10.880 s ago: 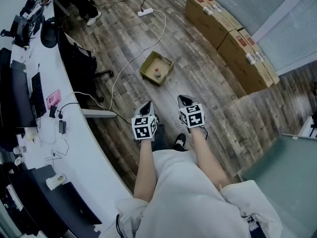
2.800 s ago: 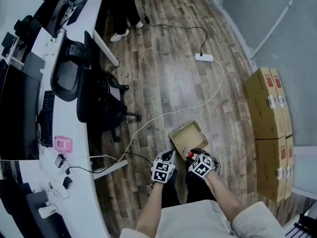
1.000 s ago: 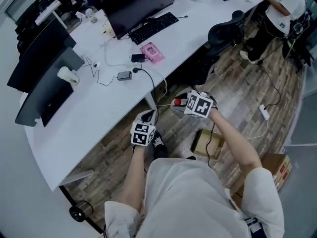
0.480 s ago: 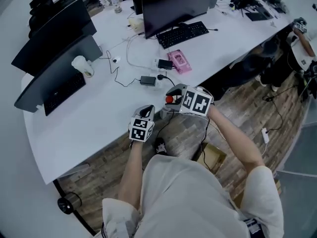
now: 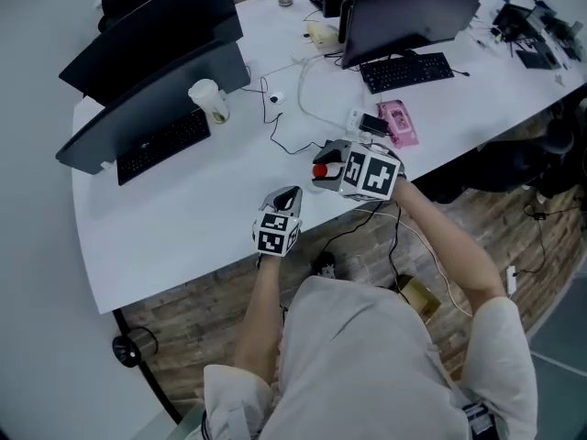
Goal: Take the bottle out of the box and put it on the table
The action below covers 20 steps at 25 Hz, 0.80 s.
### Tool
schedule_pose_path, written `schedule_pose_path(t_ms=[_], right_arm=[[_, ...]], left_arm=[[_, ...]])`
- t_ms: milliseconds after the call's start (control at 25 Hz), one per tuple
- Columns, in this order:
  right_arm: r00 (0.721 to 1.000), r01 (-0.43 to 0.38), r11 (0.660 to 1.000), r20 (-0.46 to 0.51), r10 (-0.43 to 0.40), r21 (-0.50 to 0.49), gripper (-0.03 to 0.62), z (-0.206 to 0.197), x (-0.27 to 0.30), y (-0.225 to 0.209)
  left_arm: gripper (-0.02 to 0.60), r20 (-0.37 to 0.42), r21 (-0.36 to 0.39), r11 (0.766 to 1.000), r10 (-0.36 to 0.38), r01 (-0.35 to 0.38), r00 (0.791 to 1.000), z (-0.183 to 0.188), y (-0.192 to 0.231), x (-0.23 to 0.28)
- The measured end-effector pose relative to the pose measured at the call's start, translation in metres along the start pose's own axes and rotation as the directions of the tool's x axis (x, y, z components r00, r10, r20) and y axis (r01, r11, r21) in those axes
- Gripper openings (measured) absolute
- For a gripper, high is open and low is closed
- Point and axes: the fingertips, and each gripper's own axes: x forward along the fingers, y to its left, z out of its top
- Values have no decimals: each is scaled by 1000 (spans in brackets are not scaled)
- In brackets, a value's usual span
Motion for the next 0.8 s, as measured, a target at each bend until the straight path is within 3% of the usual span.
schedule_pose_path(t_ms=[400,800], right_arm=[[996,-86,996,-2,86,-20,179,45,52,-14],[989,-138,990,-51,138,-3,179,39,82,-15]], left_arm=[[14,12,-43,996,75,-75,997,-6,50,-20],[14,8,-76,992,105,-104,994,-15,62,-31]])
